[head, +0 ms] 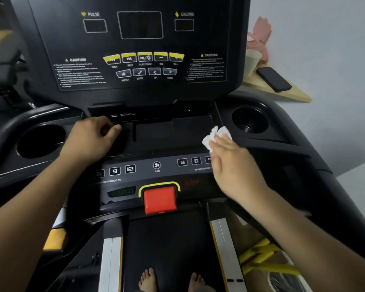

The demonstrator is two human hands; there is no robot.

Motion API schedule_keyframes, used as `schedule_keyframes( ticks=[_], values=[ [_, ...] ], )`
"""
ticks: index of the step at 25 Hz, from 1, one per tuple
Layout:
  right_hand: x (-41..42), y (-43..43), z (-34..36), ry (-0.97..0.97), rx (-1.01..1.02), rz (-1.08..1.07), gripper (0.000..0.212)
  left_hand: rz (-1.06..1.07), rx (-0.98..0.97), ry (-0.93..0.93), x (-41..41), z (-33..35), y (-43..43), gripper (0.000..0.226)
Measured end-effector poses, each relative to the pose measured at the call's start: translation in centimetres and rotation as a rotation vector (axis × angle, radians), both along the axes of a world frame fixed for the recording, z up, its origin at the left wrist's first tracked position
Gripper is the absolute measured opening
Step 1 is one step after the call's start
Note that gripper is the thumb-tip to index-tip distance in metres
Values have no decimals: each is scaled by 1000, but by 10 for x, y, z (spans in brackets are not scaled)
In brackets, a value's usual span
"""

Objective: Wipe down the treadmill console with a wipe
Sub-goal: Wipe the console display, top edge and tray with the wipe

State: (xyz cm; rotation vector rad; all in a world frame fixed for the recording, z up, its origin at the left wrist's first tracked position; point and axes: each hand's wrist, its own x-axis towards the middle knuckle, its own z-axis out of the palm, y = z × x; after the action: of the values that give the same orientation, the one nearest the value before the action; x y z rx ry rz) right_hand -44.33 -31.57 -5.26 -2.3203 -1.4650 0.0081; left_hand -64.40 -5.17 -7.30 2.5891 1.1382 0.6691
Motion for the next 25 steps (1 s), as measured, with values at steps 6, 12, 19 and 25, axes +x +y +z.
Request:
schedule_keyframes(
  ticks=[6,12,19,25],
  values=[
    [-63,32,-11,-44,-94,243,41,-12,17,-19,1,0,-2,27],
    [-60,62,-2,-134,-160,201,38,-45,37,-58,-6,4,-9,21],
    [-70,70,-1,-162,-141,135,36,-156,120,-26,-7,11,-21,29],
    [-98,110,9,-168,-124,409,20,-90,43,-137,-11,12,-18,21]
  ],
)
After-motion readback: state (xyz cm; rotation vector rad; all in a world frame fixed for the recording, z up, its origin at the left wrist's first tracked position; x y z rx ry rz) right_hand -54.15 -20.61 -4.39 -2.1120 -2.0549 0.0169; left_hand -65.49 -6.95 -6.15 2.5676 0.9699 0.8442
